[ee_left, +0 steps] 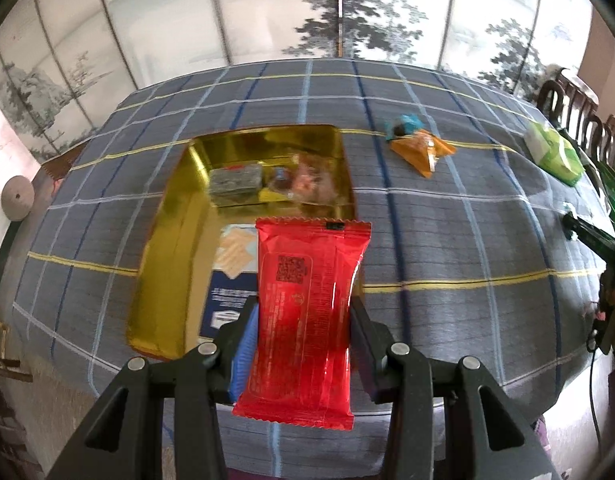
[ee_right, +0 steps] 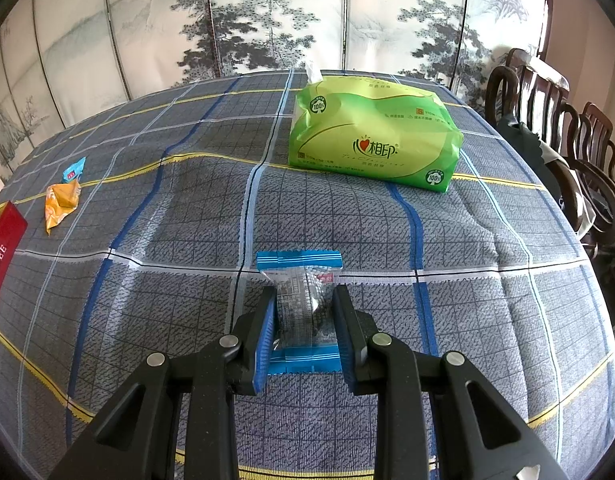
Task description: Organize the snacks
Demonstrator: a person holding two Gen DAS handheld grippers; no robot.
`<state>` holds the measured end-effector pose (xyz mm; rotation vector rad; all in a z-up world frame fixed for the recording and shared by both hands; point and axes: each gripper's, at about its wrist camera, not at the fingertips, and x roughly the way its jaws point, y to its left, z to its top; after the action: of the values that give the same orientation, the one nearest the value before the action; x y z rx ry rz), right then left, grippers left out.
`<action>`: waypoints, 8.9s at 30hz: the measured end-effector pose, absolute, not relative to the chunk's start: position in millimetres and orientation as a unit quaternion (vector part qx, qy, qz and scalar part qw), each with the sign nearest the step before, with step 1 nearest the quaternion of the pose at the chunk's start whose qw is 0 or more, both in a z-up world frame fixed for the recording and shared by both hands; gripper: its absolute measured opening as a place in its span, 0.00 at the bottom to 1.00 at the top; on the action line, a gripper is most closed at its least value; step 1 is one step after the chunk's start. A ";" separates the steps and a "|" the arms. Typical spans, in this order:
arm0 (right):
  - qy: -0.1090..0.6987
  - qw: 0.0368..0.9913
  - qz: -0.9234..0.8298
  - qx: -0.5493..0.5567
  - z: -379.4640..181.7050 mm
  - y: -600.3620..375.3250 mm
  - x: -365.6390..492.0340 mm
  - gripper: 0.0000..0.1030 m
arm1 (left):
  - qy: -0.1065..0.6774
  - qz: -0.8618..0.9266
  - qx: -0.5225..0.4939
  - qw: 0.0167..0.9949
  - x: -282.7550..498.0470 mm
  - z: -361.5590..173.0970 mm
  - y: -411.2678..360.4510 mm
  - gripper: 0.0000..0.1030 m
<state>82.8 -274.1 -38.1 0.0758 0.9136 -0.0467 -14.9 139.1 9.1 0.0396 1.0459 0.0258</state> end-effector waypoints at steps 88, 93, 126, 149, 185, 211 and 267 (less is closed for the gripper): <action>0.410 0.865 0.287 -0.039 33.6 57.7 64.2 0.23 | 0.409 0.140 -0.006 0.902 -20.4 -14.8 292.2 0.42; 0.417 0.853 0.310 -0.048 35.8 97.9 71.2 0.23 | 0.401 0.136 -0.020 0.906 -14.6 -19.3 311.5 0.42; 0.467 0.827 0.311 -0.034 7.2 173.4 115.0 0.24 | 0.398 0.181 -0.066 0.897 52.3 -49.8 390.8 0.48; 0.468 0.822 0.322 -0.028 2.0 183.3 121.7 0.26 | 0.412 0.183 -0.052 0.891 57.6 -54.9 388.3 0.48; 0.423 0.886 0.174 -0.083 -14.3 -21.6 200.7 0.73 | 0.437 0.209 -0.010 0.875 65.1 -62.4 377.1 0.54; 0.436 0.898 -0.017 0.054 -30.6 -234.5 98.6 0.30 | 0.400 0.196 0.025 0.895 42.5 -18.0 330.8 0.57; 0.431 0.897 0.002 0.096 -38.2 -251.9 103.0 0.35 | 0.489 -0.098 0.054 0.865 114.5 -8.0 -5.8 0.23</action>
<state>103.0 -251.9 -38.2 0.1985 0.8928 0.0038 114.5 -5.8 -8.0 0.1142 1.0249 -0.2059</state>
